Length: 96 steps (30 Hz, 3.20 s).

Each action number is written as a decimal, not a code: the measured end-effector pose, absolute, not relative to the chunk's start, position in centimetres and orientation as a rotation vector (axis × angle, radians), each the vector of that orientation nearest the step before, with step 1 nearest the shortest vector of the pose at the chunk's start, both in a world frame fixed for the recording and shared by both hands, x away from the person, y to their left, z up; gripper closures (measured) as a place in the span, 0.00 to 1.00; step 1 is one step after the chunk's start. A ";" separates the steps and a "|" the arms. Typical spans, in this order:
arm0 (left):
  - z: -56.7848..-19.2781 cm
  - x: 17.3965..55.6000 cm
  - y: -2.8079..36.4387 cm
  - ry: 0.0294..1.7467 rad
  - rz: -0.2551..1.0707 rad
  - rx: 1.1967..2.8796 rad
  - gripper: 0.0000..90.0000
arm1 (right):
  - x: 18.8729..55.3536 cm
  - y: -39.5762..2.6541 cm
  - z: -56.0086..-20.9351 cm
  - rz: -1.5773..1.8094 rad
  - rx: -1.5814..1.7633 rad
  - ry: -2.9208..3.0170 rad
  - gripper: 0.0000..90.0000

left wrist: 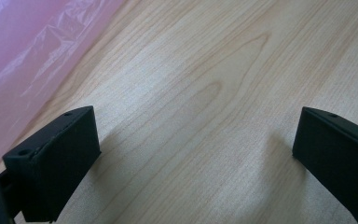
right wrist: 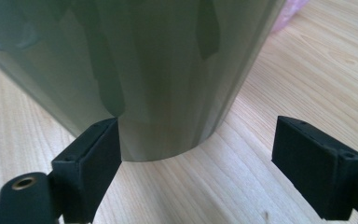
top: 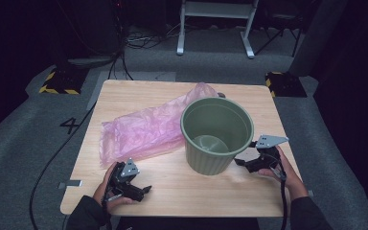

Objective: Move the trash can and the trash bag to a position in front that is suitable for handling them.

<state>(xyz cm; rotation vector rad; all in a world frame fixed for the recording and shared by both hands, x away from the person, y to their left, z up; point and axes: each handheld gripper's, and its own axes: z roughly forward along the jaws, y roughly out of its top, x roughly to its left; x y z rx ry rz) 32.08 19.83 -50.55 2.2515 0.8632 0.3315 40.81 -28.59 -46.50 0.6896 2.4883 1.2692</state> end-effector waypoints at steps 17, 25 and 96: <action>-50.5 32.1 19.9 0.859 0.331 2.253 0.00 | 40.2 -26.2 -46.3 1.313 0.528 2.546 0.16; -50.5 32.1 19.9 0.859 0.330 2.254 0.00 | 39.9 -25.3 -46.3 1.338 0.470 2.559 0.17; -47.9 31.6 23.3 0.968 0.564 2.101 0.20 | 43.6 -25.2 -45.8 1.329 0.828 2.316 0.34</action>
